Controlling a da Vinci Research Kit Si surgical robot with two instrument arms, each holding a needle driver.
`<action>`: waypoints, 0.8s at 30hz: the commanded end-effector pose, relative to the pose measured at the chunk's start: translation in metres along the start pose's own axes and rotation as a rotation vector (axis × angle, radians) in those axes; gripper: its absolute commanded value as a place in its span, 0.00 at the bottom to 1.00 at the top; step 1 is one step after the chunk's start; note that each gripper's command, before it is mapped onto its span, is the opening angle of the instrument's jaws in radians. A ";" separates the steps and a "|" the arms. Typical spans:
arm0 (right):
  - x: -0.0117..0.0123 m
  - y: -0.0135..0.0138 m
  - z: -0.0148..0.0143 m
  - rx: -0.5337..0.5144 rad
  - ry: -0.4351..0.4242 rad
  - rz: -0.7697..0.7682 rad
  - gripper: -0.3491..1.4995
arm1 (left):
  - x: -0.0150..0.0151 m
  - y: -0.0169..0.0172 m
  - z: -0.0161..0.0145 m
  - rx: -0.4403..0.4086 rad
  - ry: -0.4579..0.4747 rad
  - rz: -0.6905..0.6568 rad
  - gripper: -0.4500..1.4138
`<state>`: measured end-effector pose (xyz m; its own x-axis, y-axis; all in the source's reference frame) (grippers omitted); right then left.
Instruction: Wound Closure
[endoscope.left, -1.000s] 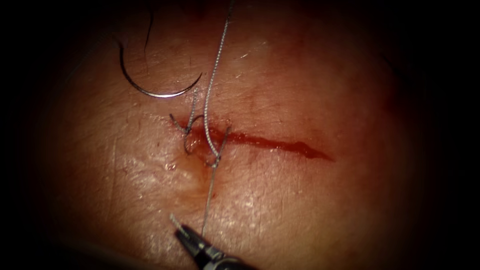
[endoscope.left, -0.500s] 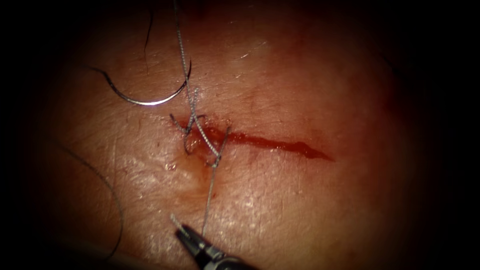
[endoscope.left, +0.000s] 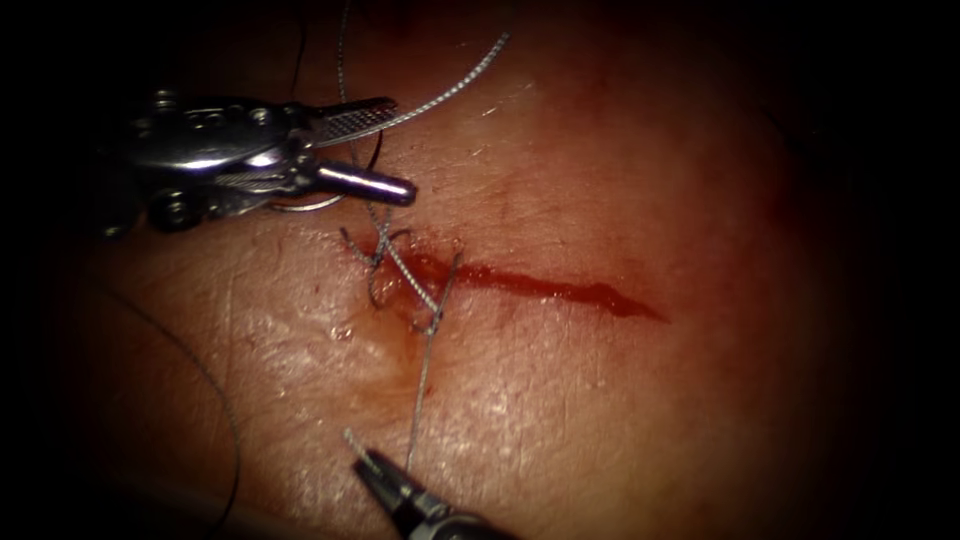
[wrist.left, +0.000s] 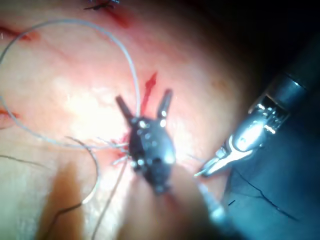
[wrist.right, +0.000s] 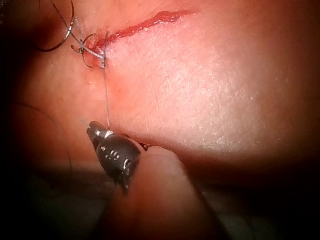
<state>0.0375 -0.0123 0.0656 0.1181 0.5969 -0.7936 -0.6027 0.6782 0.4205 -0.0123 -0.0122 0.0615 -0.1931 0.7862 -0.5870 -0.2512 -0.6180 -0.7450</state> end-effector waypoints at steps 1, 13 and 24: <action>-0.0004 -0.0012 0.0006 0.006 0.000 0.005 0.00 | -0.0017 0.0002 -0.0004 0.026 -0.003 -0.060 0.68; -0.0007 -0.0014 0.0008 0.005 -0.002 0.003 0.00 | -0.0018 -0.0025 -0.0081 0.213 0.032 0.008 0.68; -0.0009 -0.0015 0.0009 0.005 -0.004 0.001 0.00 | 0.0022 0.0025 -0.0154 0.496 0.269 0.536 0.68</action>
<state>0.0378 -0.0128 0.0659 0.1243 0.5957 -0.7935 -0.6026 0.6807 0.4166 0.0011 -0.0116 0.0526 -0.1840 0.2866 -0.9402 -0.5995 -0.7907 -0.1237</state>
